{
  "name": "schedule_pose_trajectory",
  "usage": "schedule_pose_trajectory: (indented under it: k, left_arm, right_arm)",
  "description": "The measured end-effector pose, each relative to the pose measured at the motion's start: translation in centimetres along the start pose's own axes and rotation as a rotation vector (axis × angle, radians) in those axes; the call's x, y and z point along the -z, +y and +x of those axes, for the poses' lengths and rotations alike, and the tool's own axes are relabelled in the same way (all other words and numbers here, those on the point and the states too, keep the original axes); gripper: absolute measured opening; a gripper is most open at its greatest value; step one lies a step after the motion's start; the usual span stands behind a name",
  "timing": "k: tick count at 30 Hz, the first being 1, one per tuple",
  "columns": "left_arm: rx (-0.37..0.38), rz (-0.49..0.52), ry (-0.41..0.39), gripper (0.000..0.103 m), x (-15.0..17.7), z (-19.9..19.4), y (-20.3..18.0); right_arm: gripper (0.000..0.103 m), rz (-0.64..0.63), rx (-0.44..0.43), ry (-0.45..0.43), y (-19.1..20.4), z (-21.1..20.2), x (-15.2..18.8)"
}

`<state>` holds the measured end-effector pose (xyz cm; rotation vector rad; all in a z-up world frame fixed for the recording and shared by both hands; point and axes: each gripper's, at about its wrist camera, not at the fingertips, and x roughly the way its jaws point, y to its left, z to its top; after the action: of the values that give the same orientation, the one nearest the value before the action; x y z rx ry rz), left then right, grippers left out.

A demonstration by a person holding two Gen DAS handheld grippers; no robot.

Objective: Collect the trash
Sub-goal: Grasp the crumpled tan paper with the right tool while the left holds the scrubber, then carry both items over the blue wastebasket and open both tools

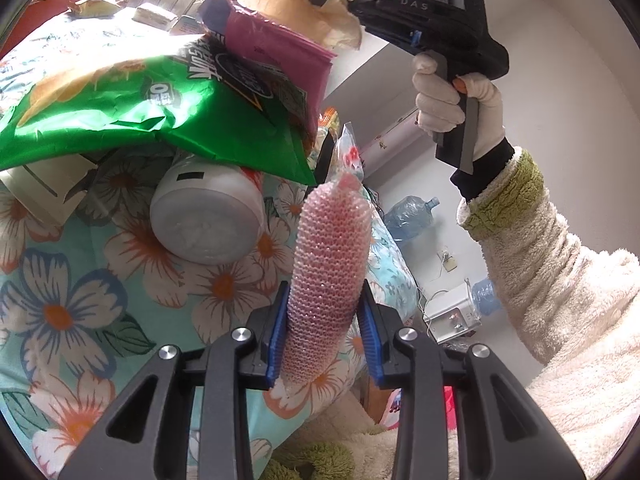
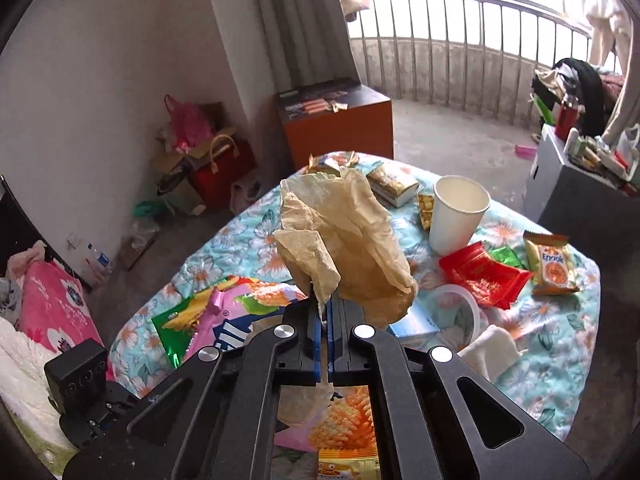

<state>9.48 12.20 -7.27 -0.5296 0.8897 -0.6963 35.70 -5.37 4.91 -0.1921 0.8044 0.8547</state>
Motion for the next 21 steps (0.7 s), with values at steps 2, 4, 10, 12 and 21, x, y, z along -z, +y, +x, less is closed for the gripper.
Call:
schedule_pose_trajectory:
  k: [2,4,10,12,21]
  left_arm:
    - [-0.012,0.014,-0.01,0.031,0.1,-0.2,-0.7]
    - [-0.016,0.026,-0.021,0.031,0.2,-0.5,-1.4]
    - [-0.042,0.086,-0.065,0.031,0.5,-1.5,-4.0]
    - [-0.047,0.103,-0.078,0.031,0.6,-1.8,-4.9]
    - [-0.103,0.147,-0.108,0.031,-0.6,-2.6,-6.9]
  right_arm:
    - [0.001,0.009,0.01,-0.061,0.3,-2.2,0.0]
    - [0.001,0.024,0.01,-0.114,0.5,-4.3,0.2]
    - [0.001,0.073,0.059,-0.248,1.0,-10.5,2.7]
    - [0.0,0.092,0.089,-0.288,1.2,-12.3,3.8]
    - [0.001,0.235,0.271,-0.423,-0.5,-19.9,9.8]
